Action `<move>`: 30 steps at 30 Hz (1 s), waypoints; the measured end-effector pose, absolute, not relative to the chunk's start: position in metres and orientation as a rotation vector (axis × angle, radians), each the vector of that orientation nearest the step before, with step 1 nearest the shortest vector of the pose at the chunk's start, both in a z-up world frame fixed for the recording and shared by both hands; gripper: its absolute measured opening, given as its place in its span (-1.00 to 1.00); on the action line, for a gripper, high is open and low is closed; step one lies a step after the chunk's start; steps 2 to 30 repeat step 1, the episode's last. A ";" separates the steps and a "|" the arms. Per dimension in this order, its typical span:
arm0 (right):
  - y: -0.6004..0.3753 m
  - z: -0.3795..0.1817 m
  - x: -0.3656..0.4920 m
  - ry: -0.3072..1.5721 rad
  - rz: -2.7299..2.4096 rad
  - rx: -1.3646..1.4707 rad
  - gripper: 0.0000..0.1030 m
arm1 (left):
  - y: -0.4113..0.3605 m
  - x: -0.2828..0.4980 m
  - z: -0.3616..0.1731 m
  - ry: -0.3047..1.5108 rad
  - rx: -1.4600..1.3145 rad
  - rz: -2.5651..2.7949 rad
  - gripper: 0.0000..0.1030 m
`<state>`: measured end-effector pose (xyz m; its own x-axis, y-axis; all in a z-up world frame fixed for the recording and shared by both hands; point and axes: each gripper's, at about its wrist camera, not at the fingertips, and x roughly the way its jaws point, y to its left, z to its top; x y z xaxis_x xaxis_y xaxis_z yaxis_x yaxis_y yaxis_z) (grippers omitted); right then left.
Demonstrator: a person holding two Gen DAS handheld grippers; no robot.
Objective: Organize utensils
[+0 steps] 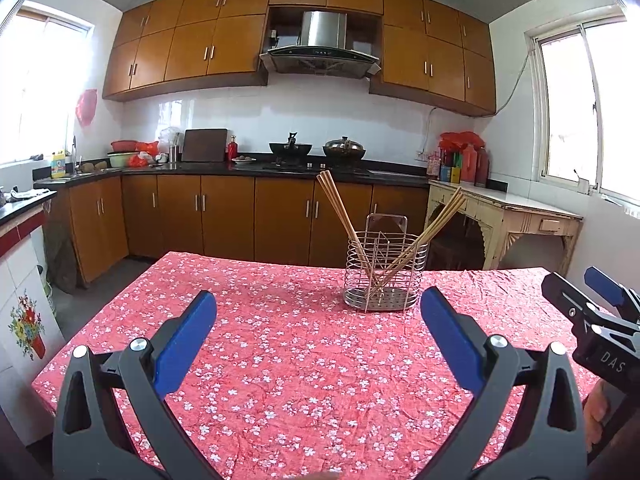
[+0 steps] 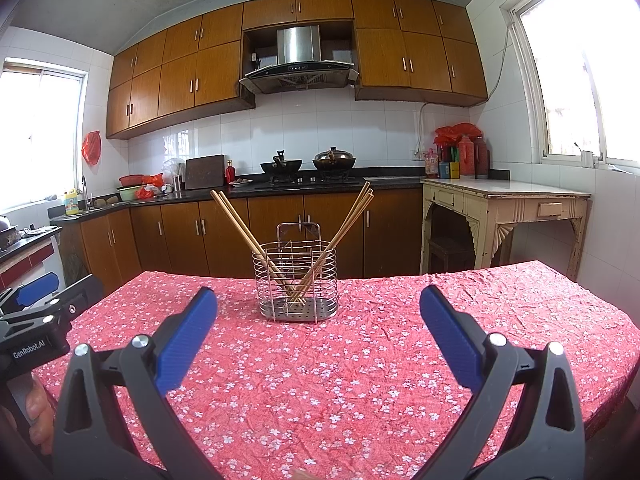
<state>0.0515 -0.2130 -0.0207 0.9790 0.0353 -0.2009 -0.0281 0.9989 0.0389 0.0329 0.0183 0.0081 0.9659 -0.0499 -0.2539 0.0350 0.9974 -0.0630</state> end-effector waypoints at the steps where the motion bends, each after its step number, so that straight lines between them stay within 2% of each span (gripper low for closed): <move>1: -0.213 -0.021 0.051 0.202 0.032 0.036 0.92 | 0.019 0.033 0.008 0.259 -0.062 -0.040 0.96; 30: -0.213 -0.021 0.051 0.202 0.032 0.036 0.92 | 0.019 0.033 0.008 0.259 -0.062 -0.040 0.96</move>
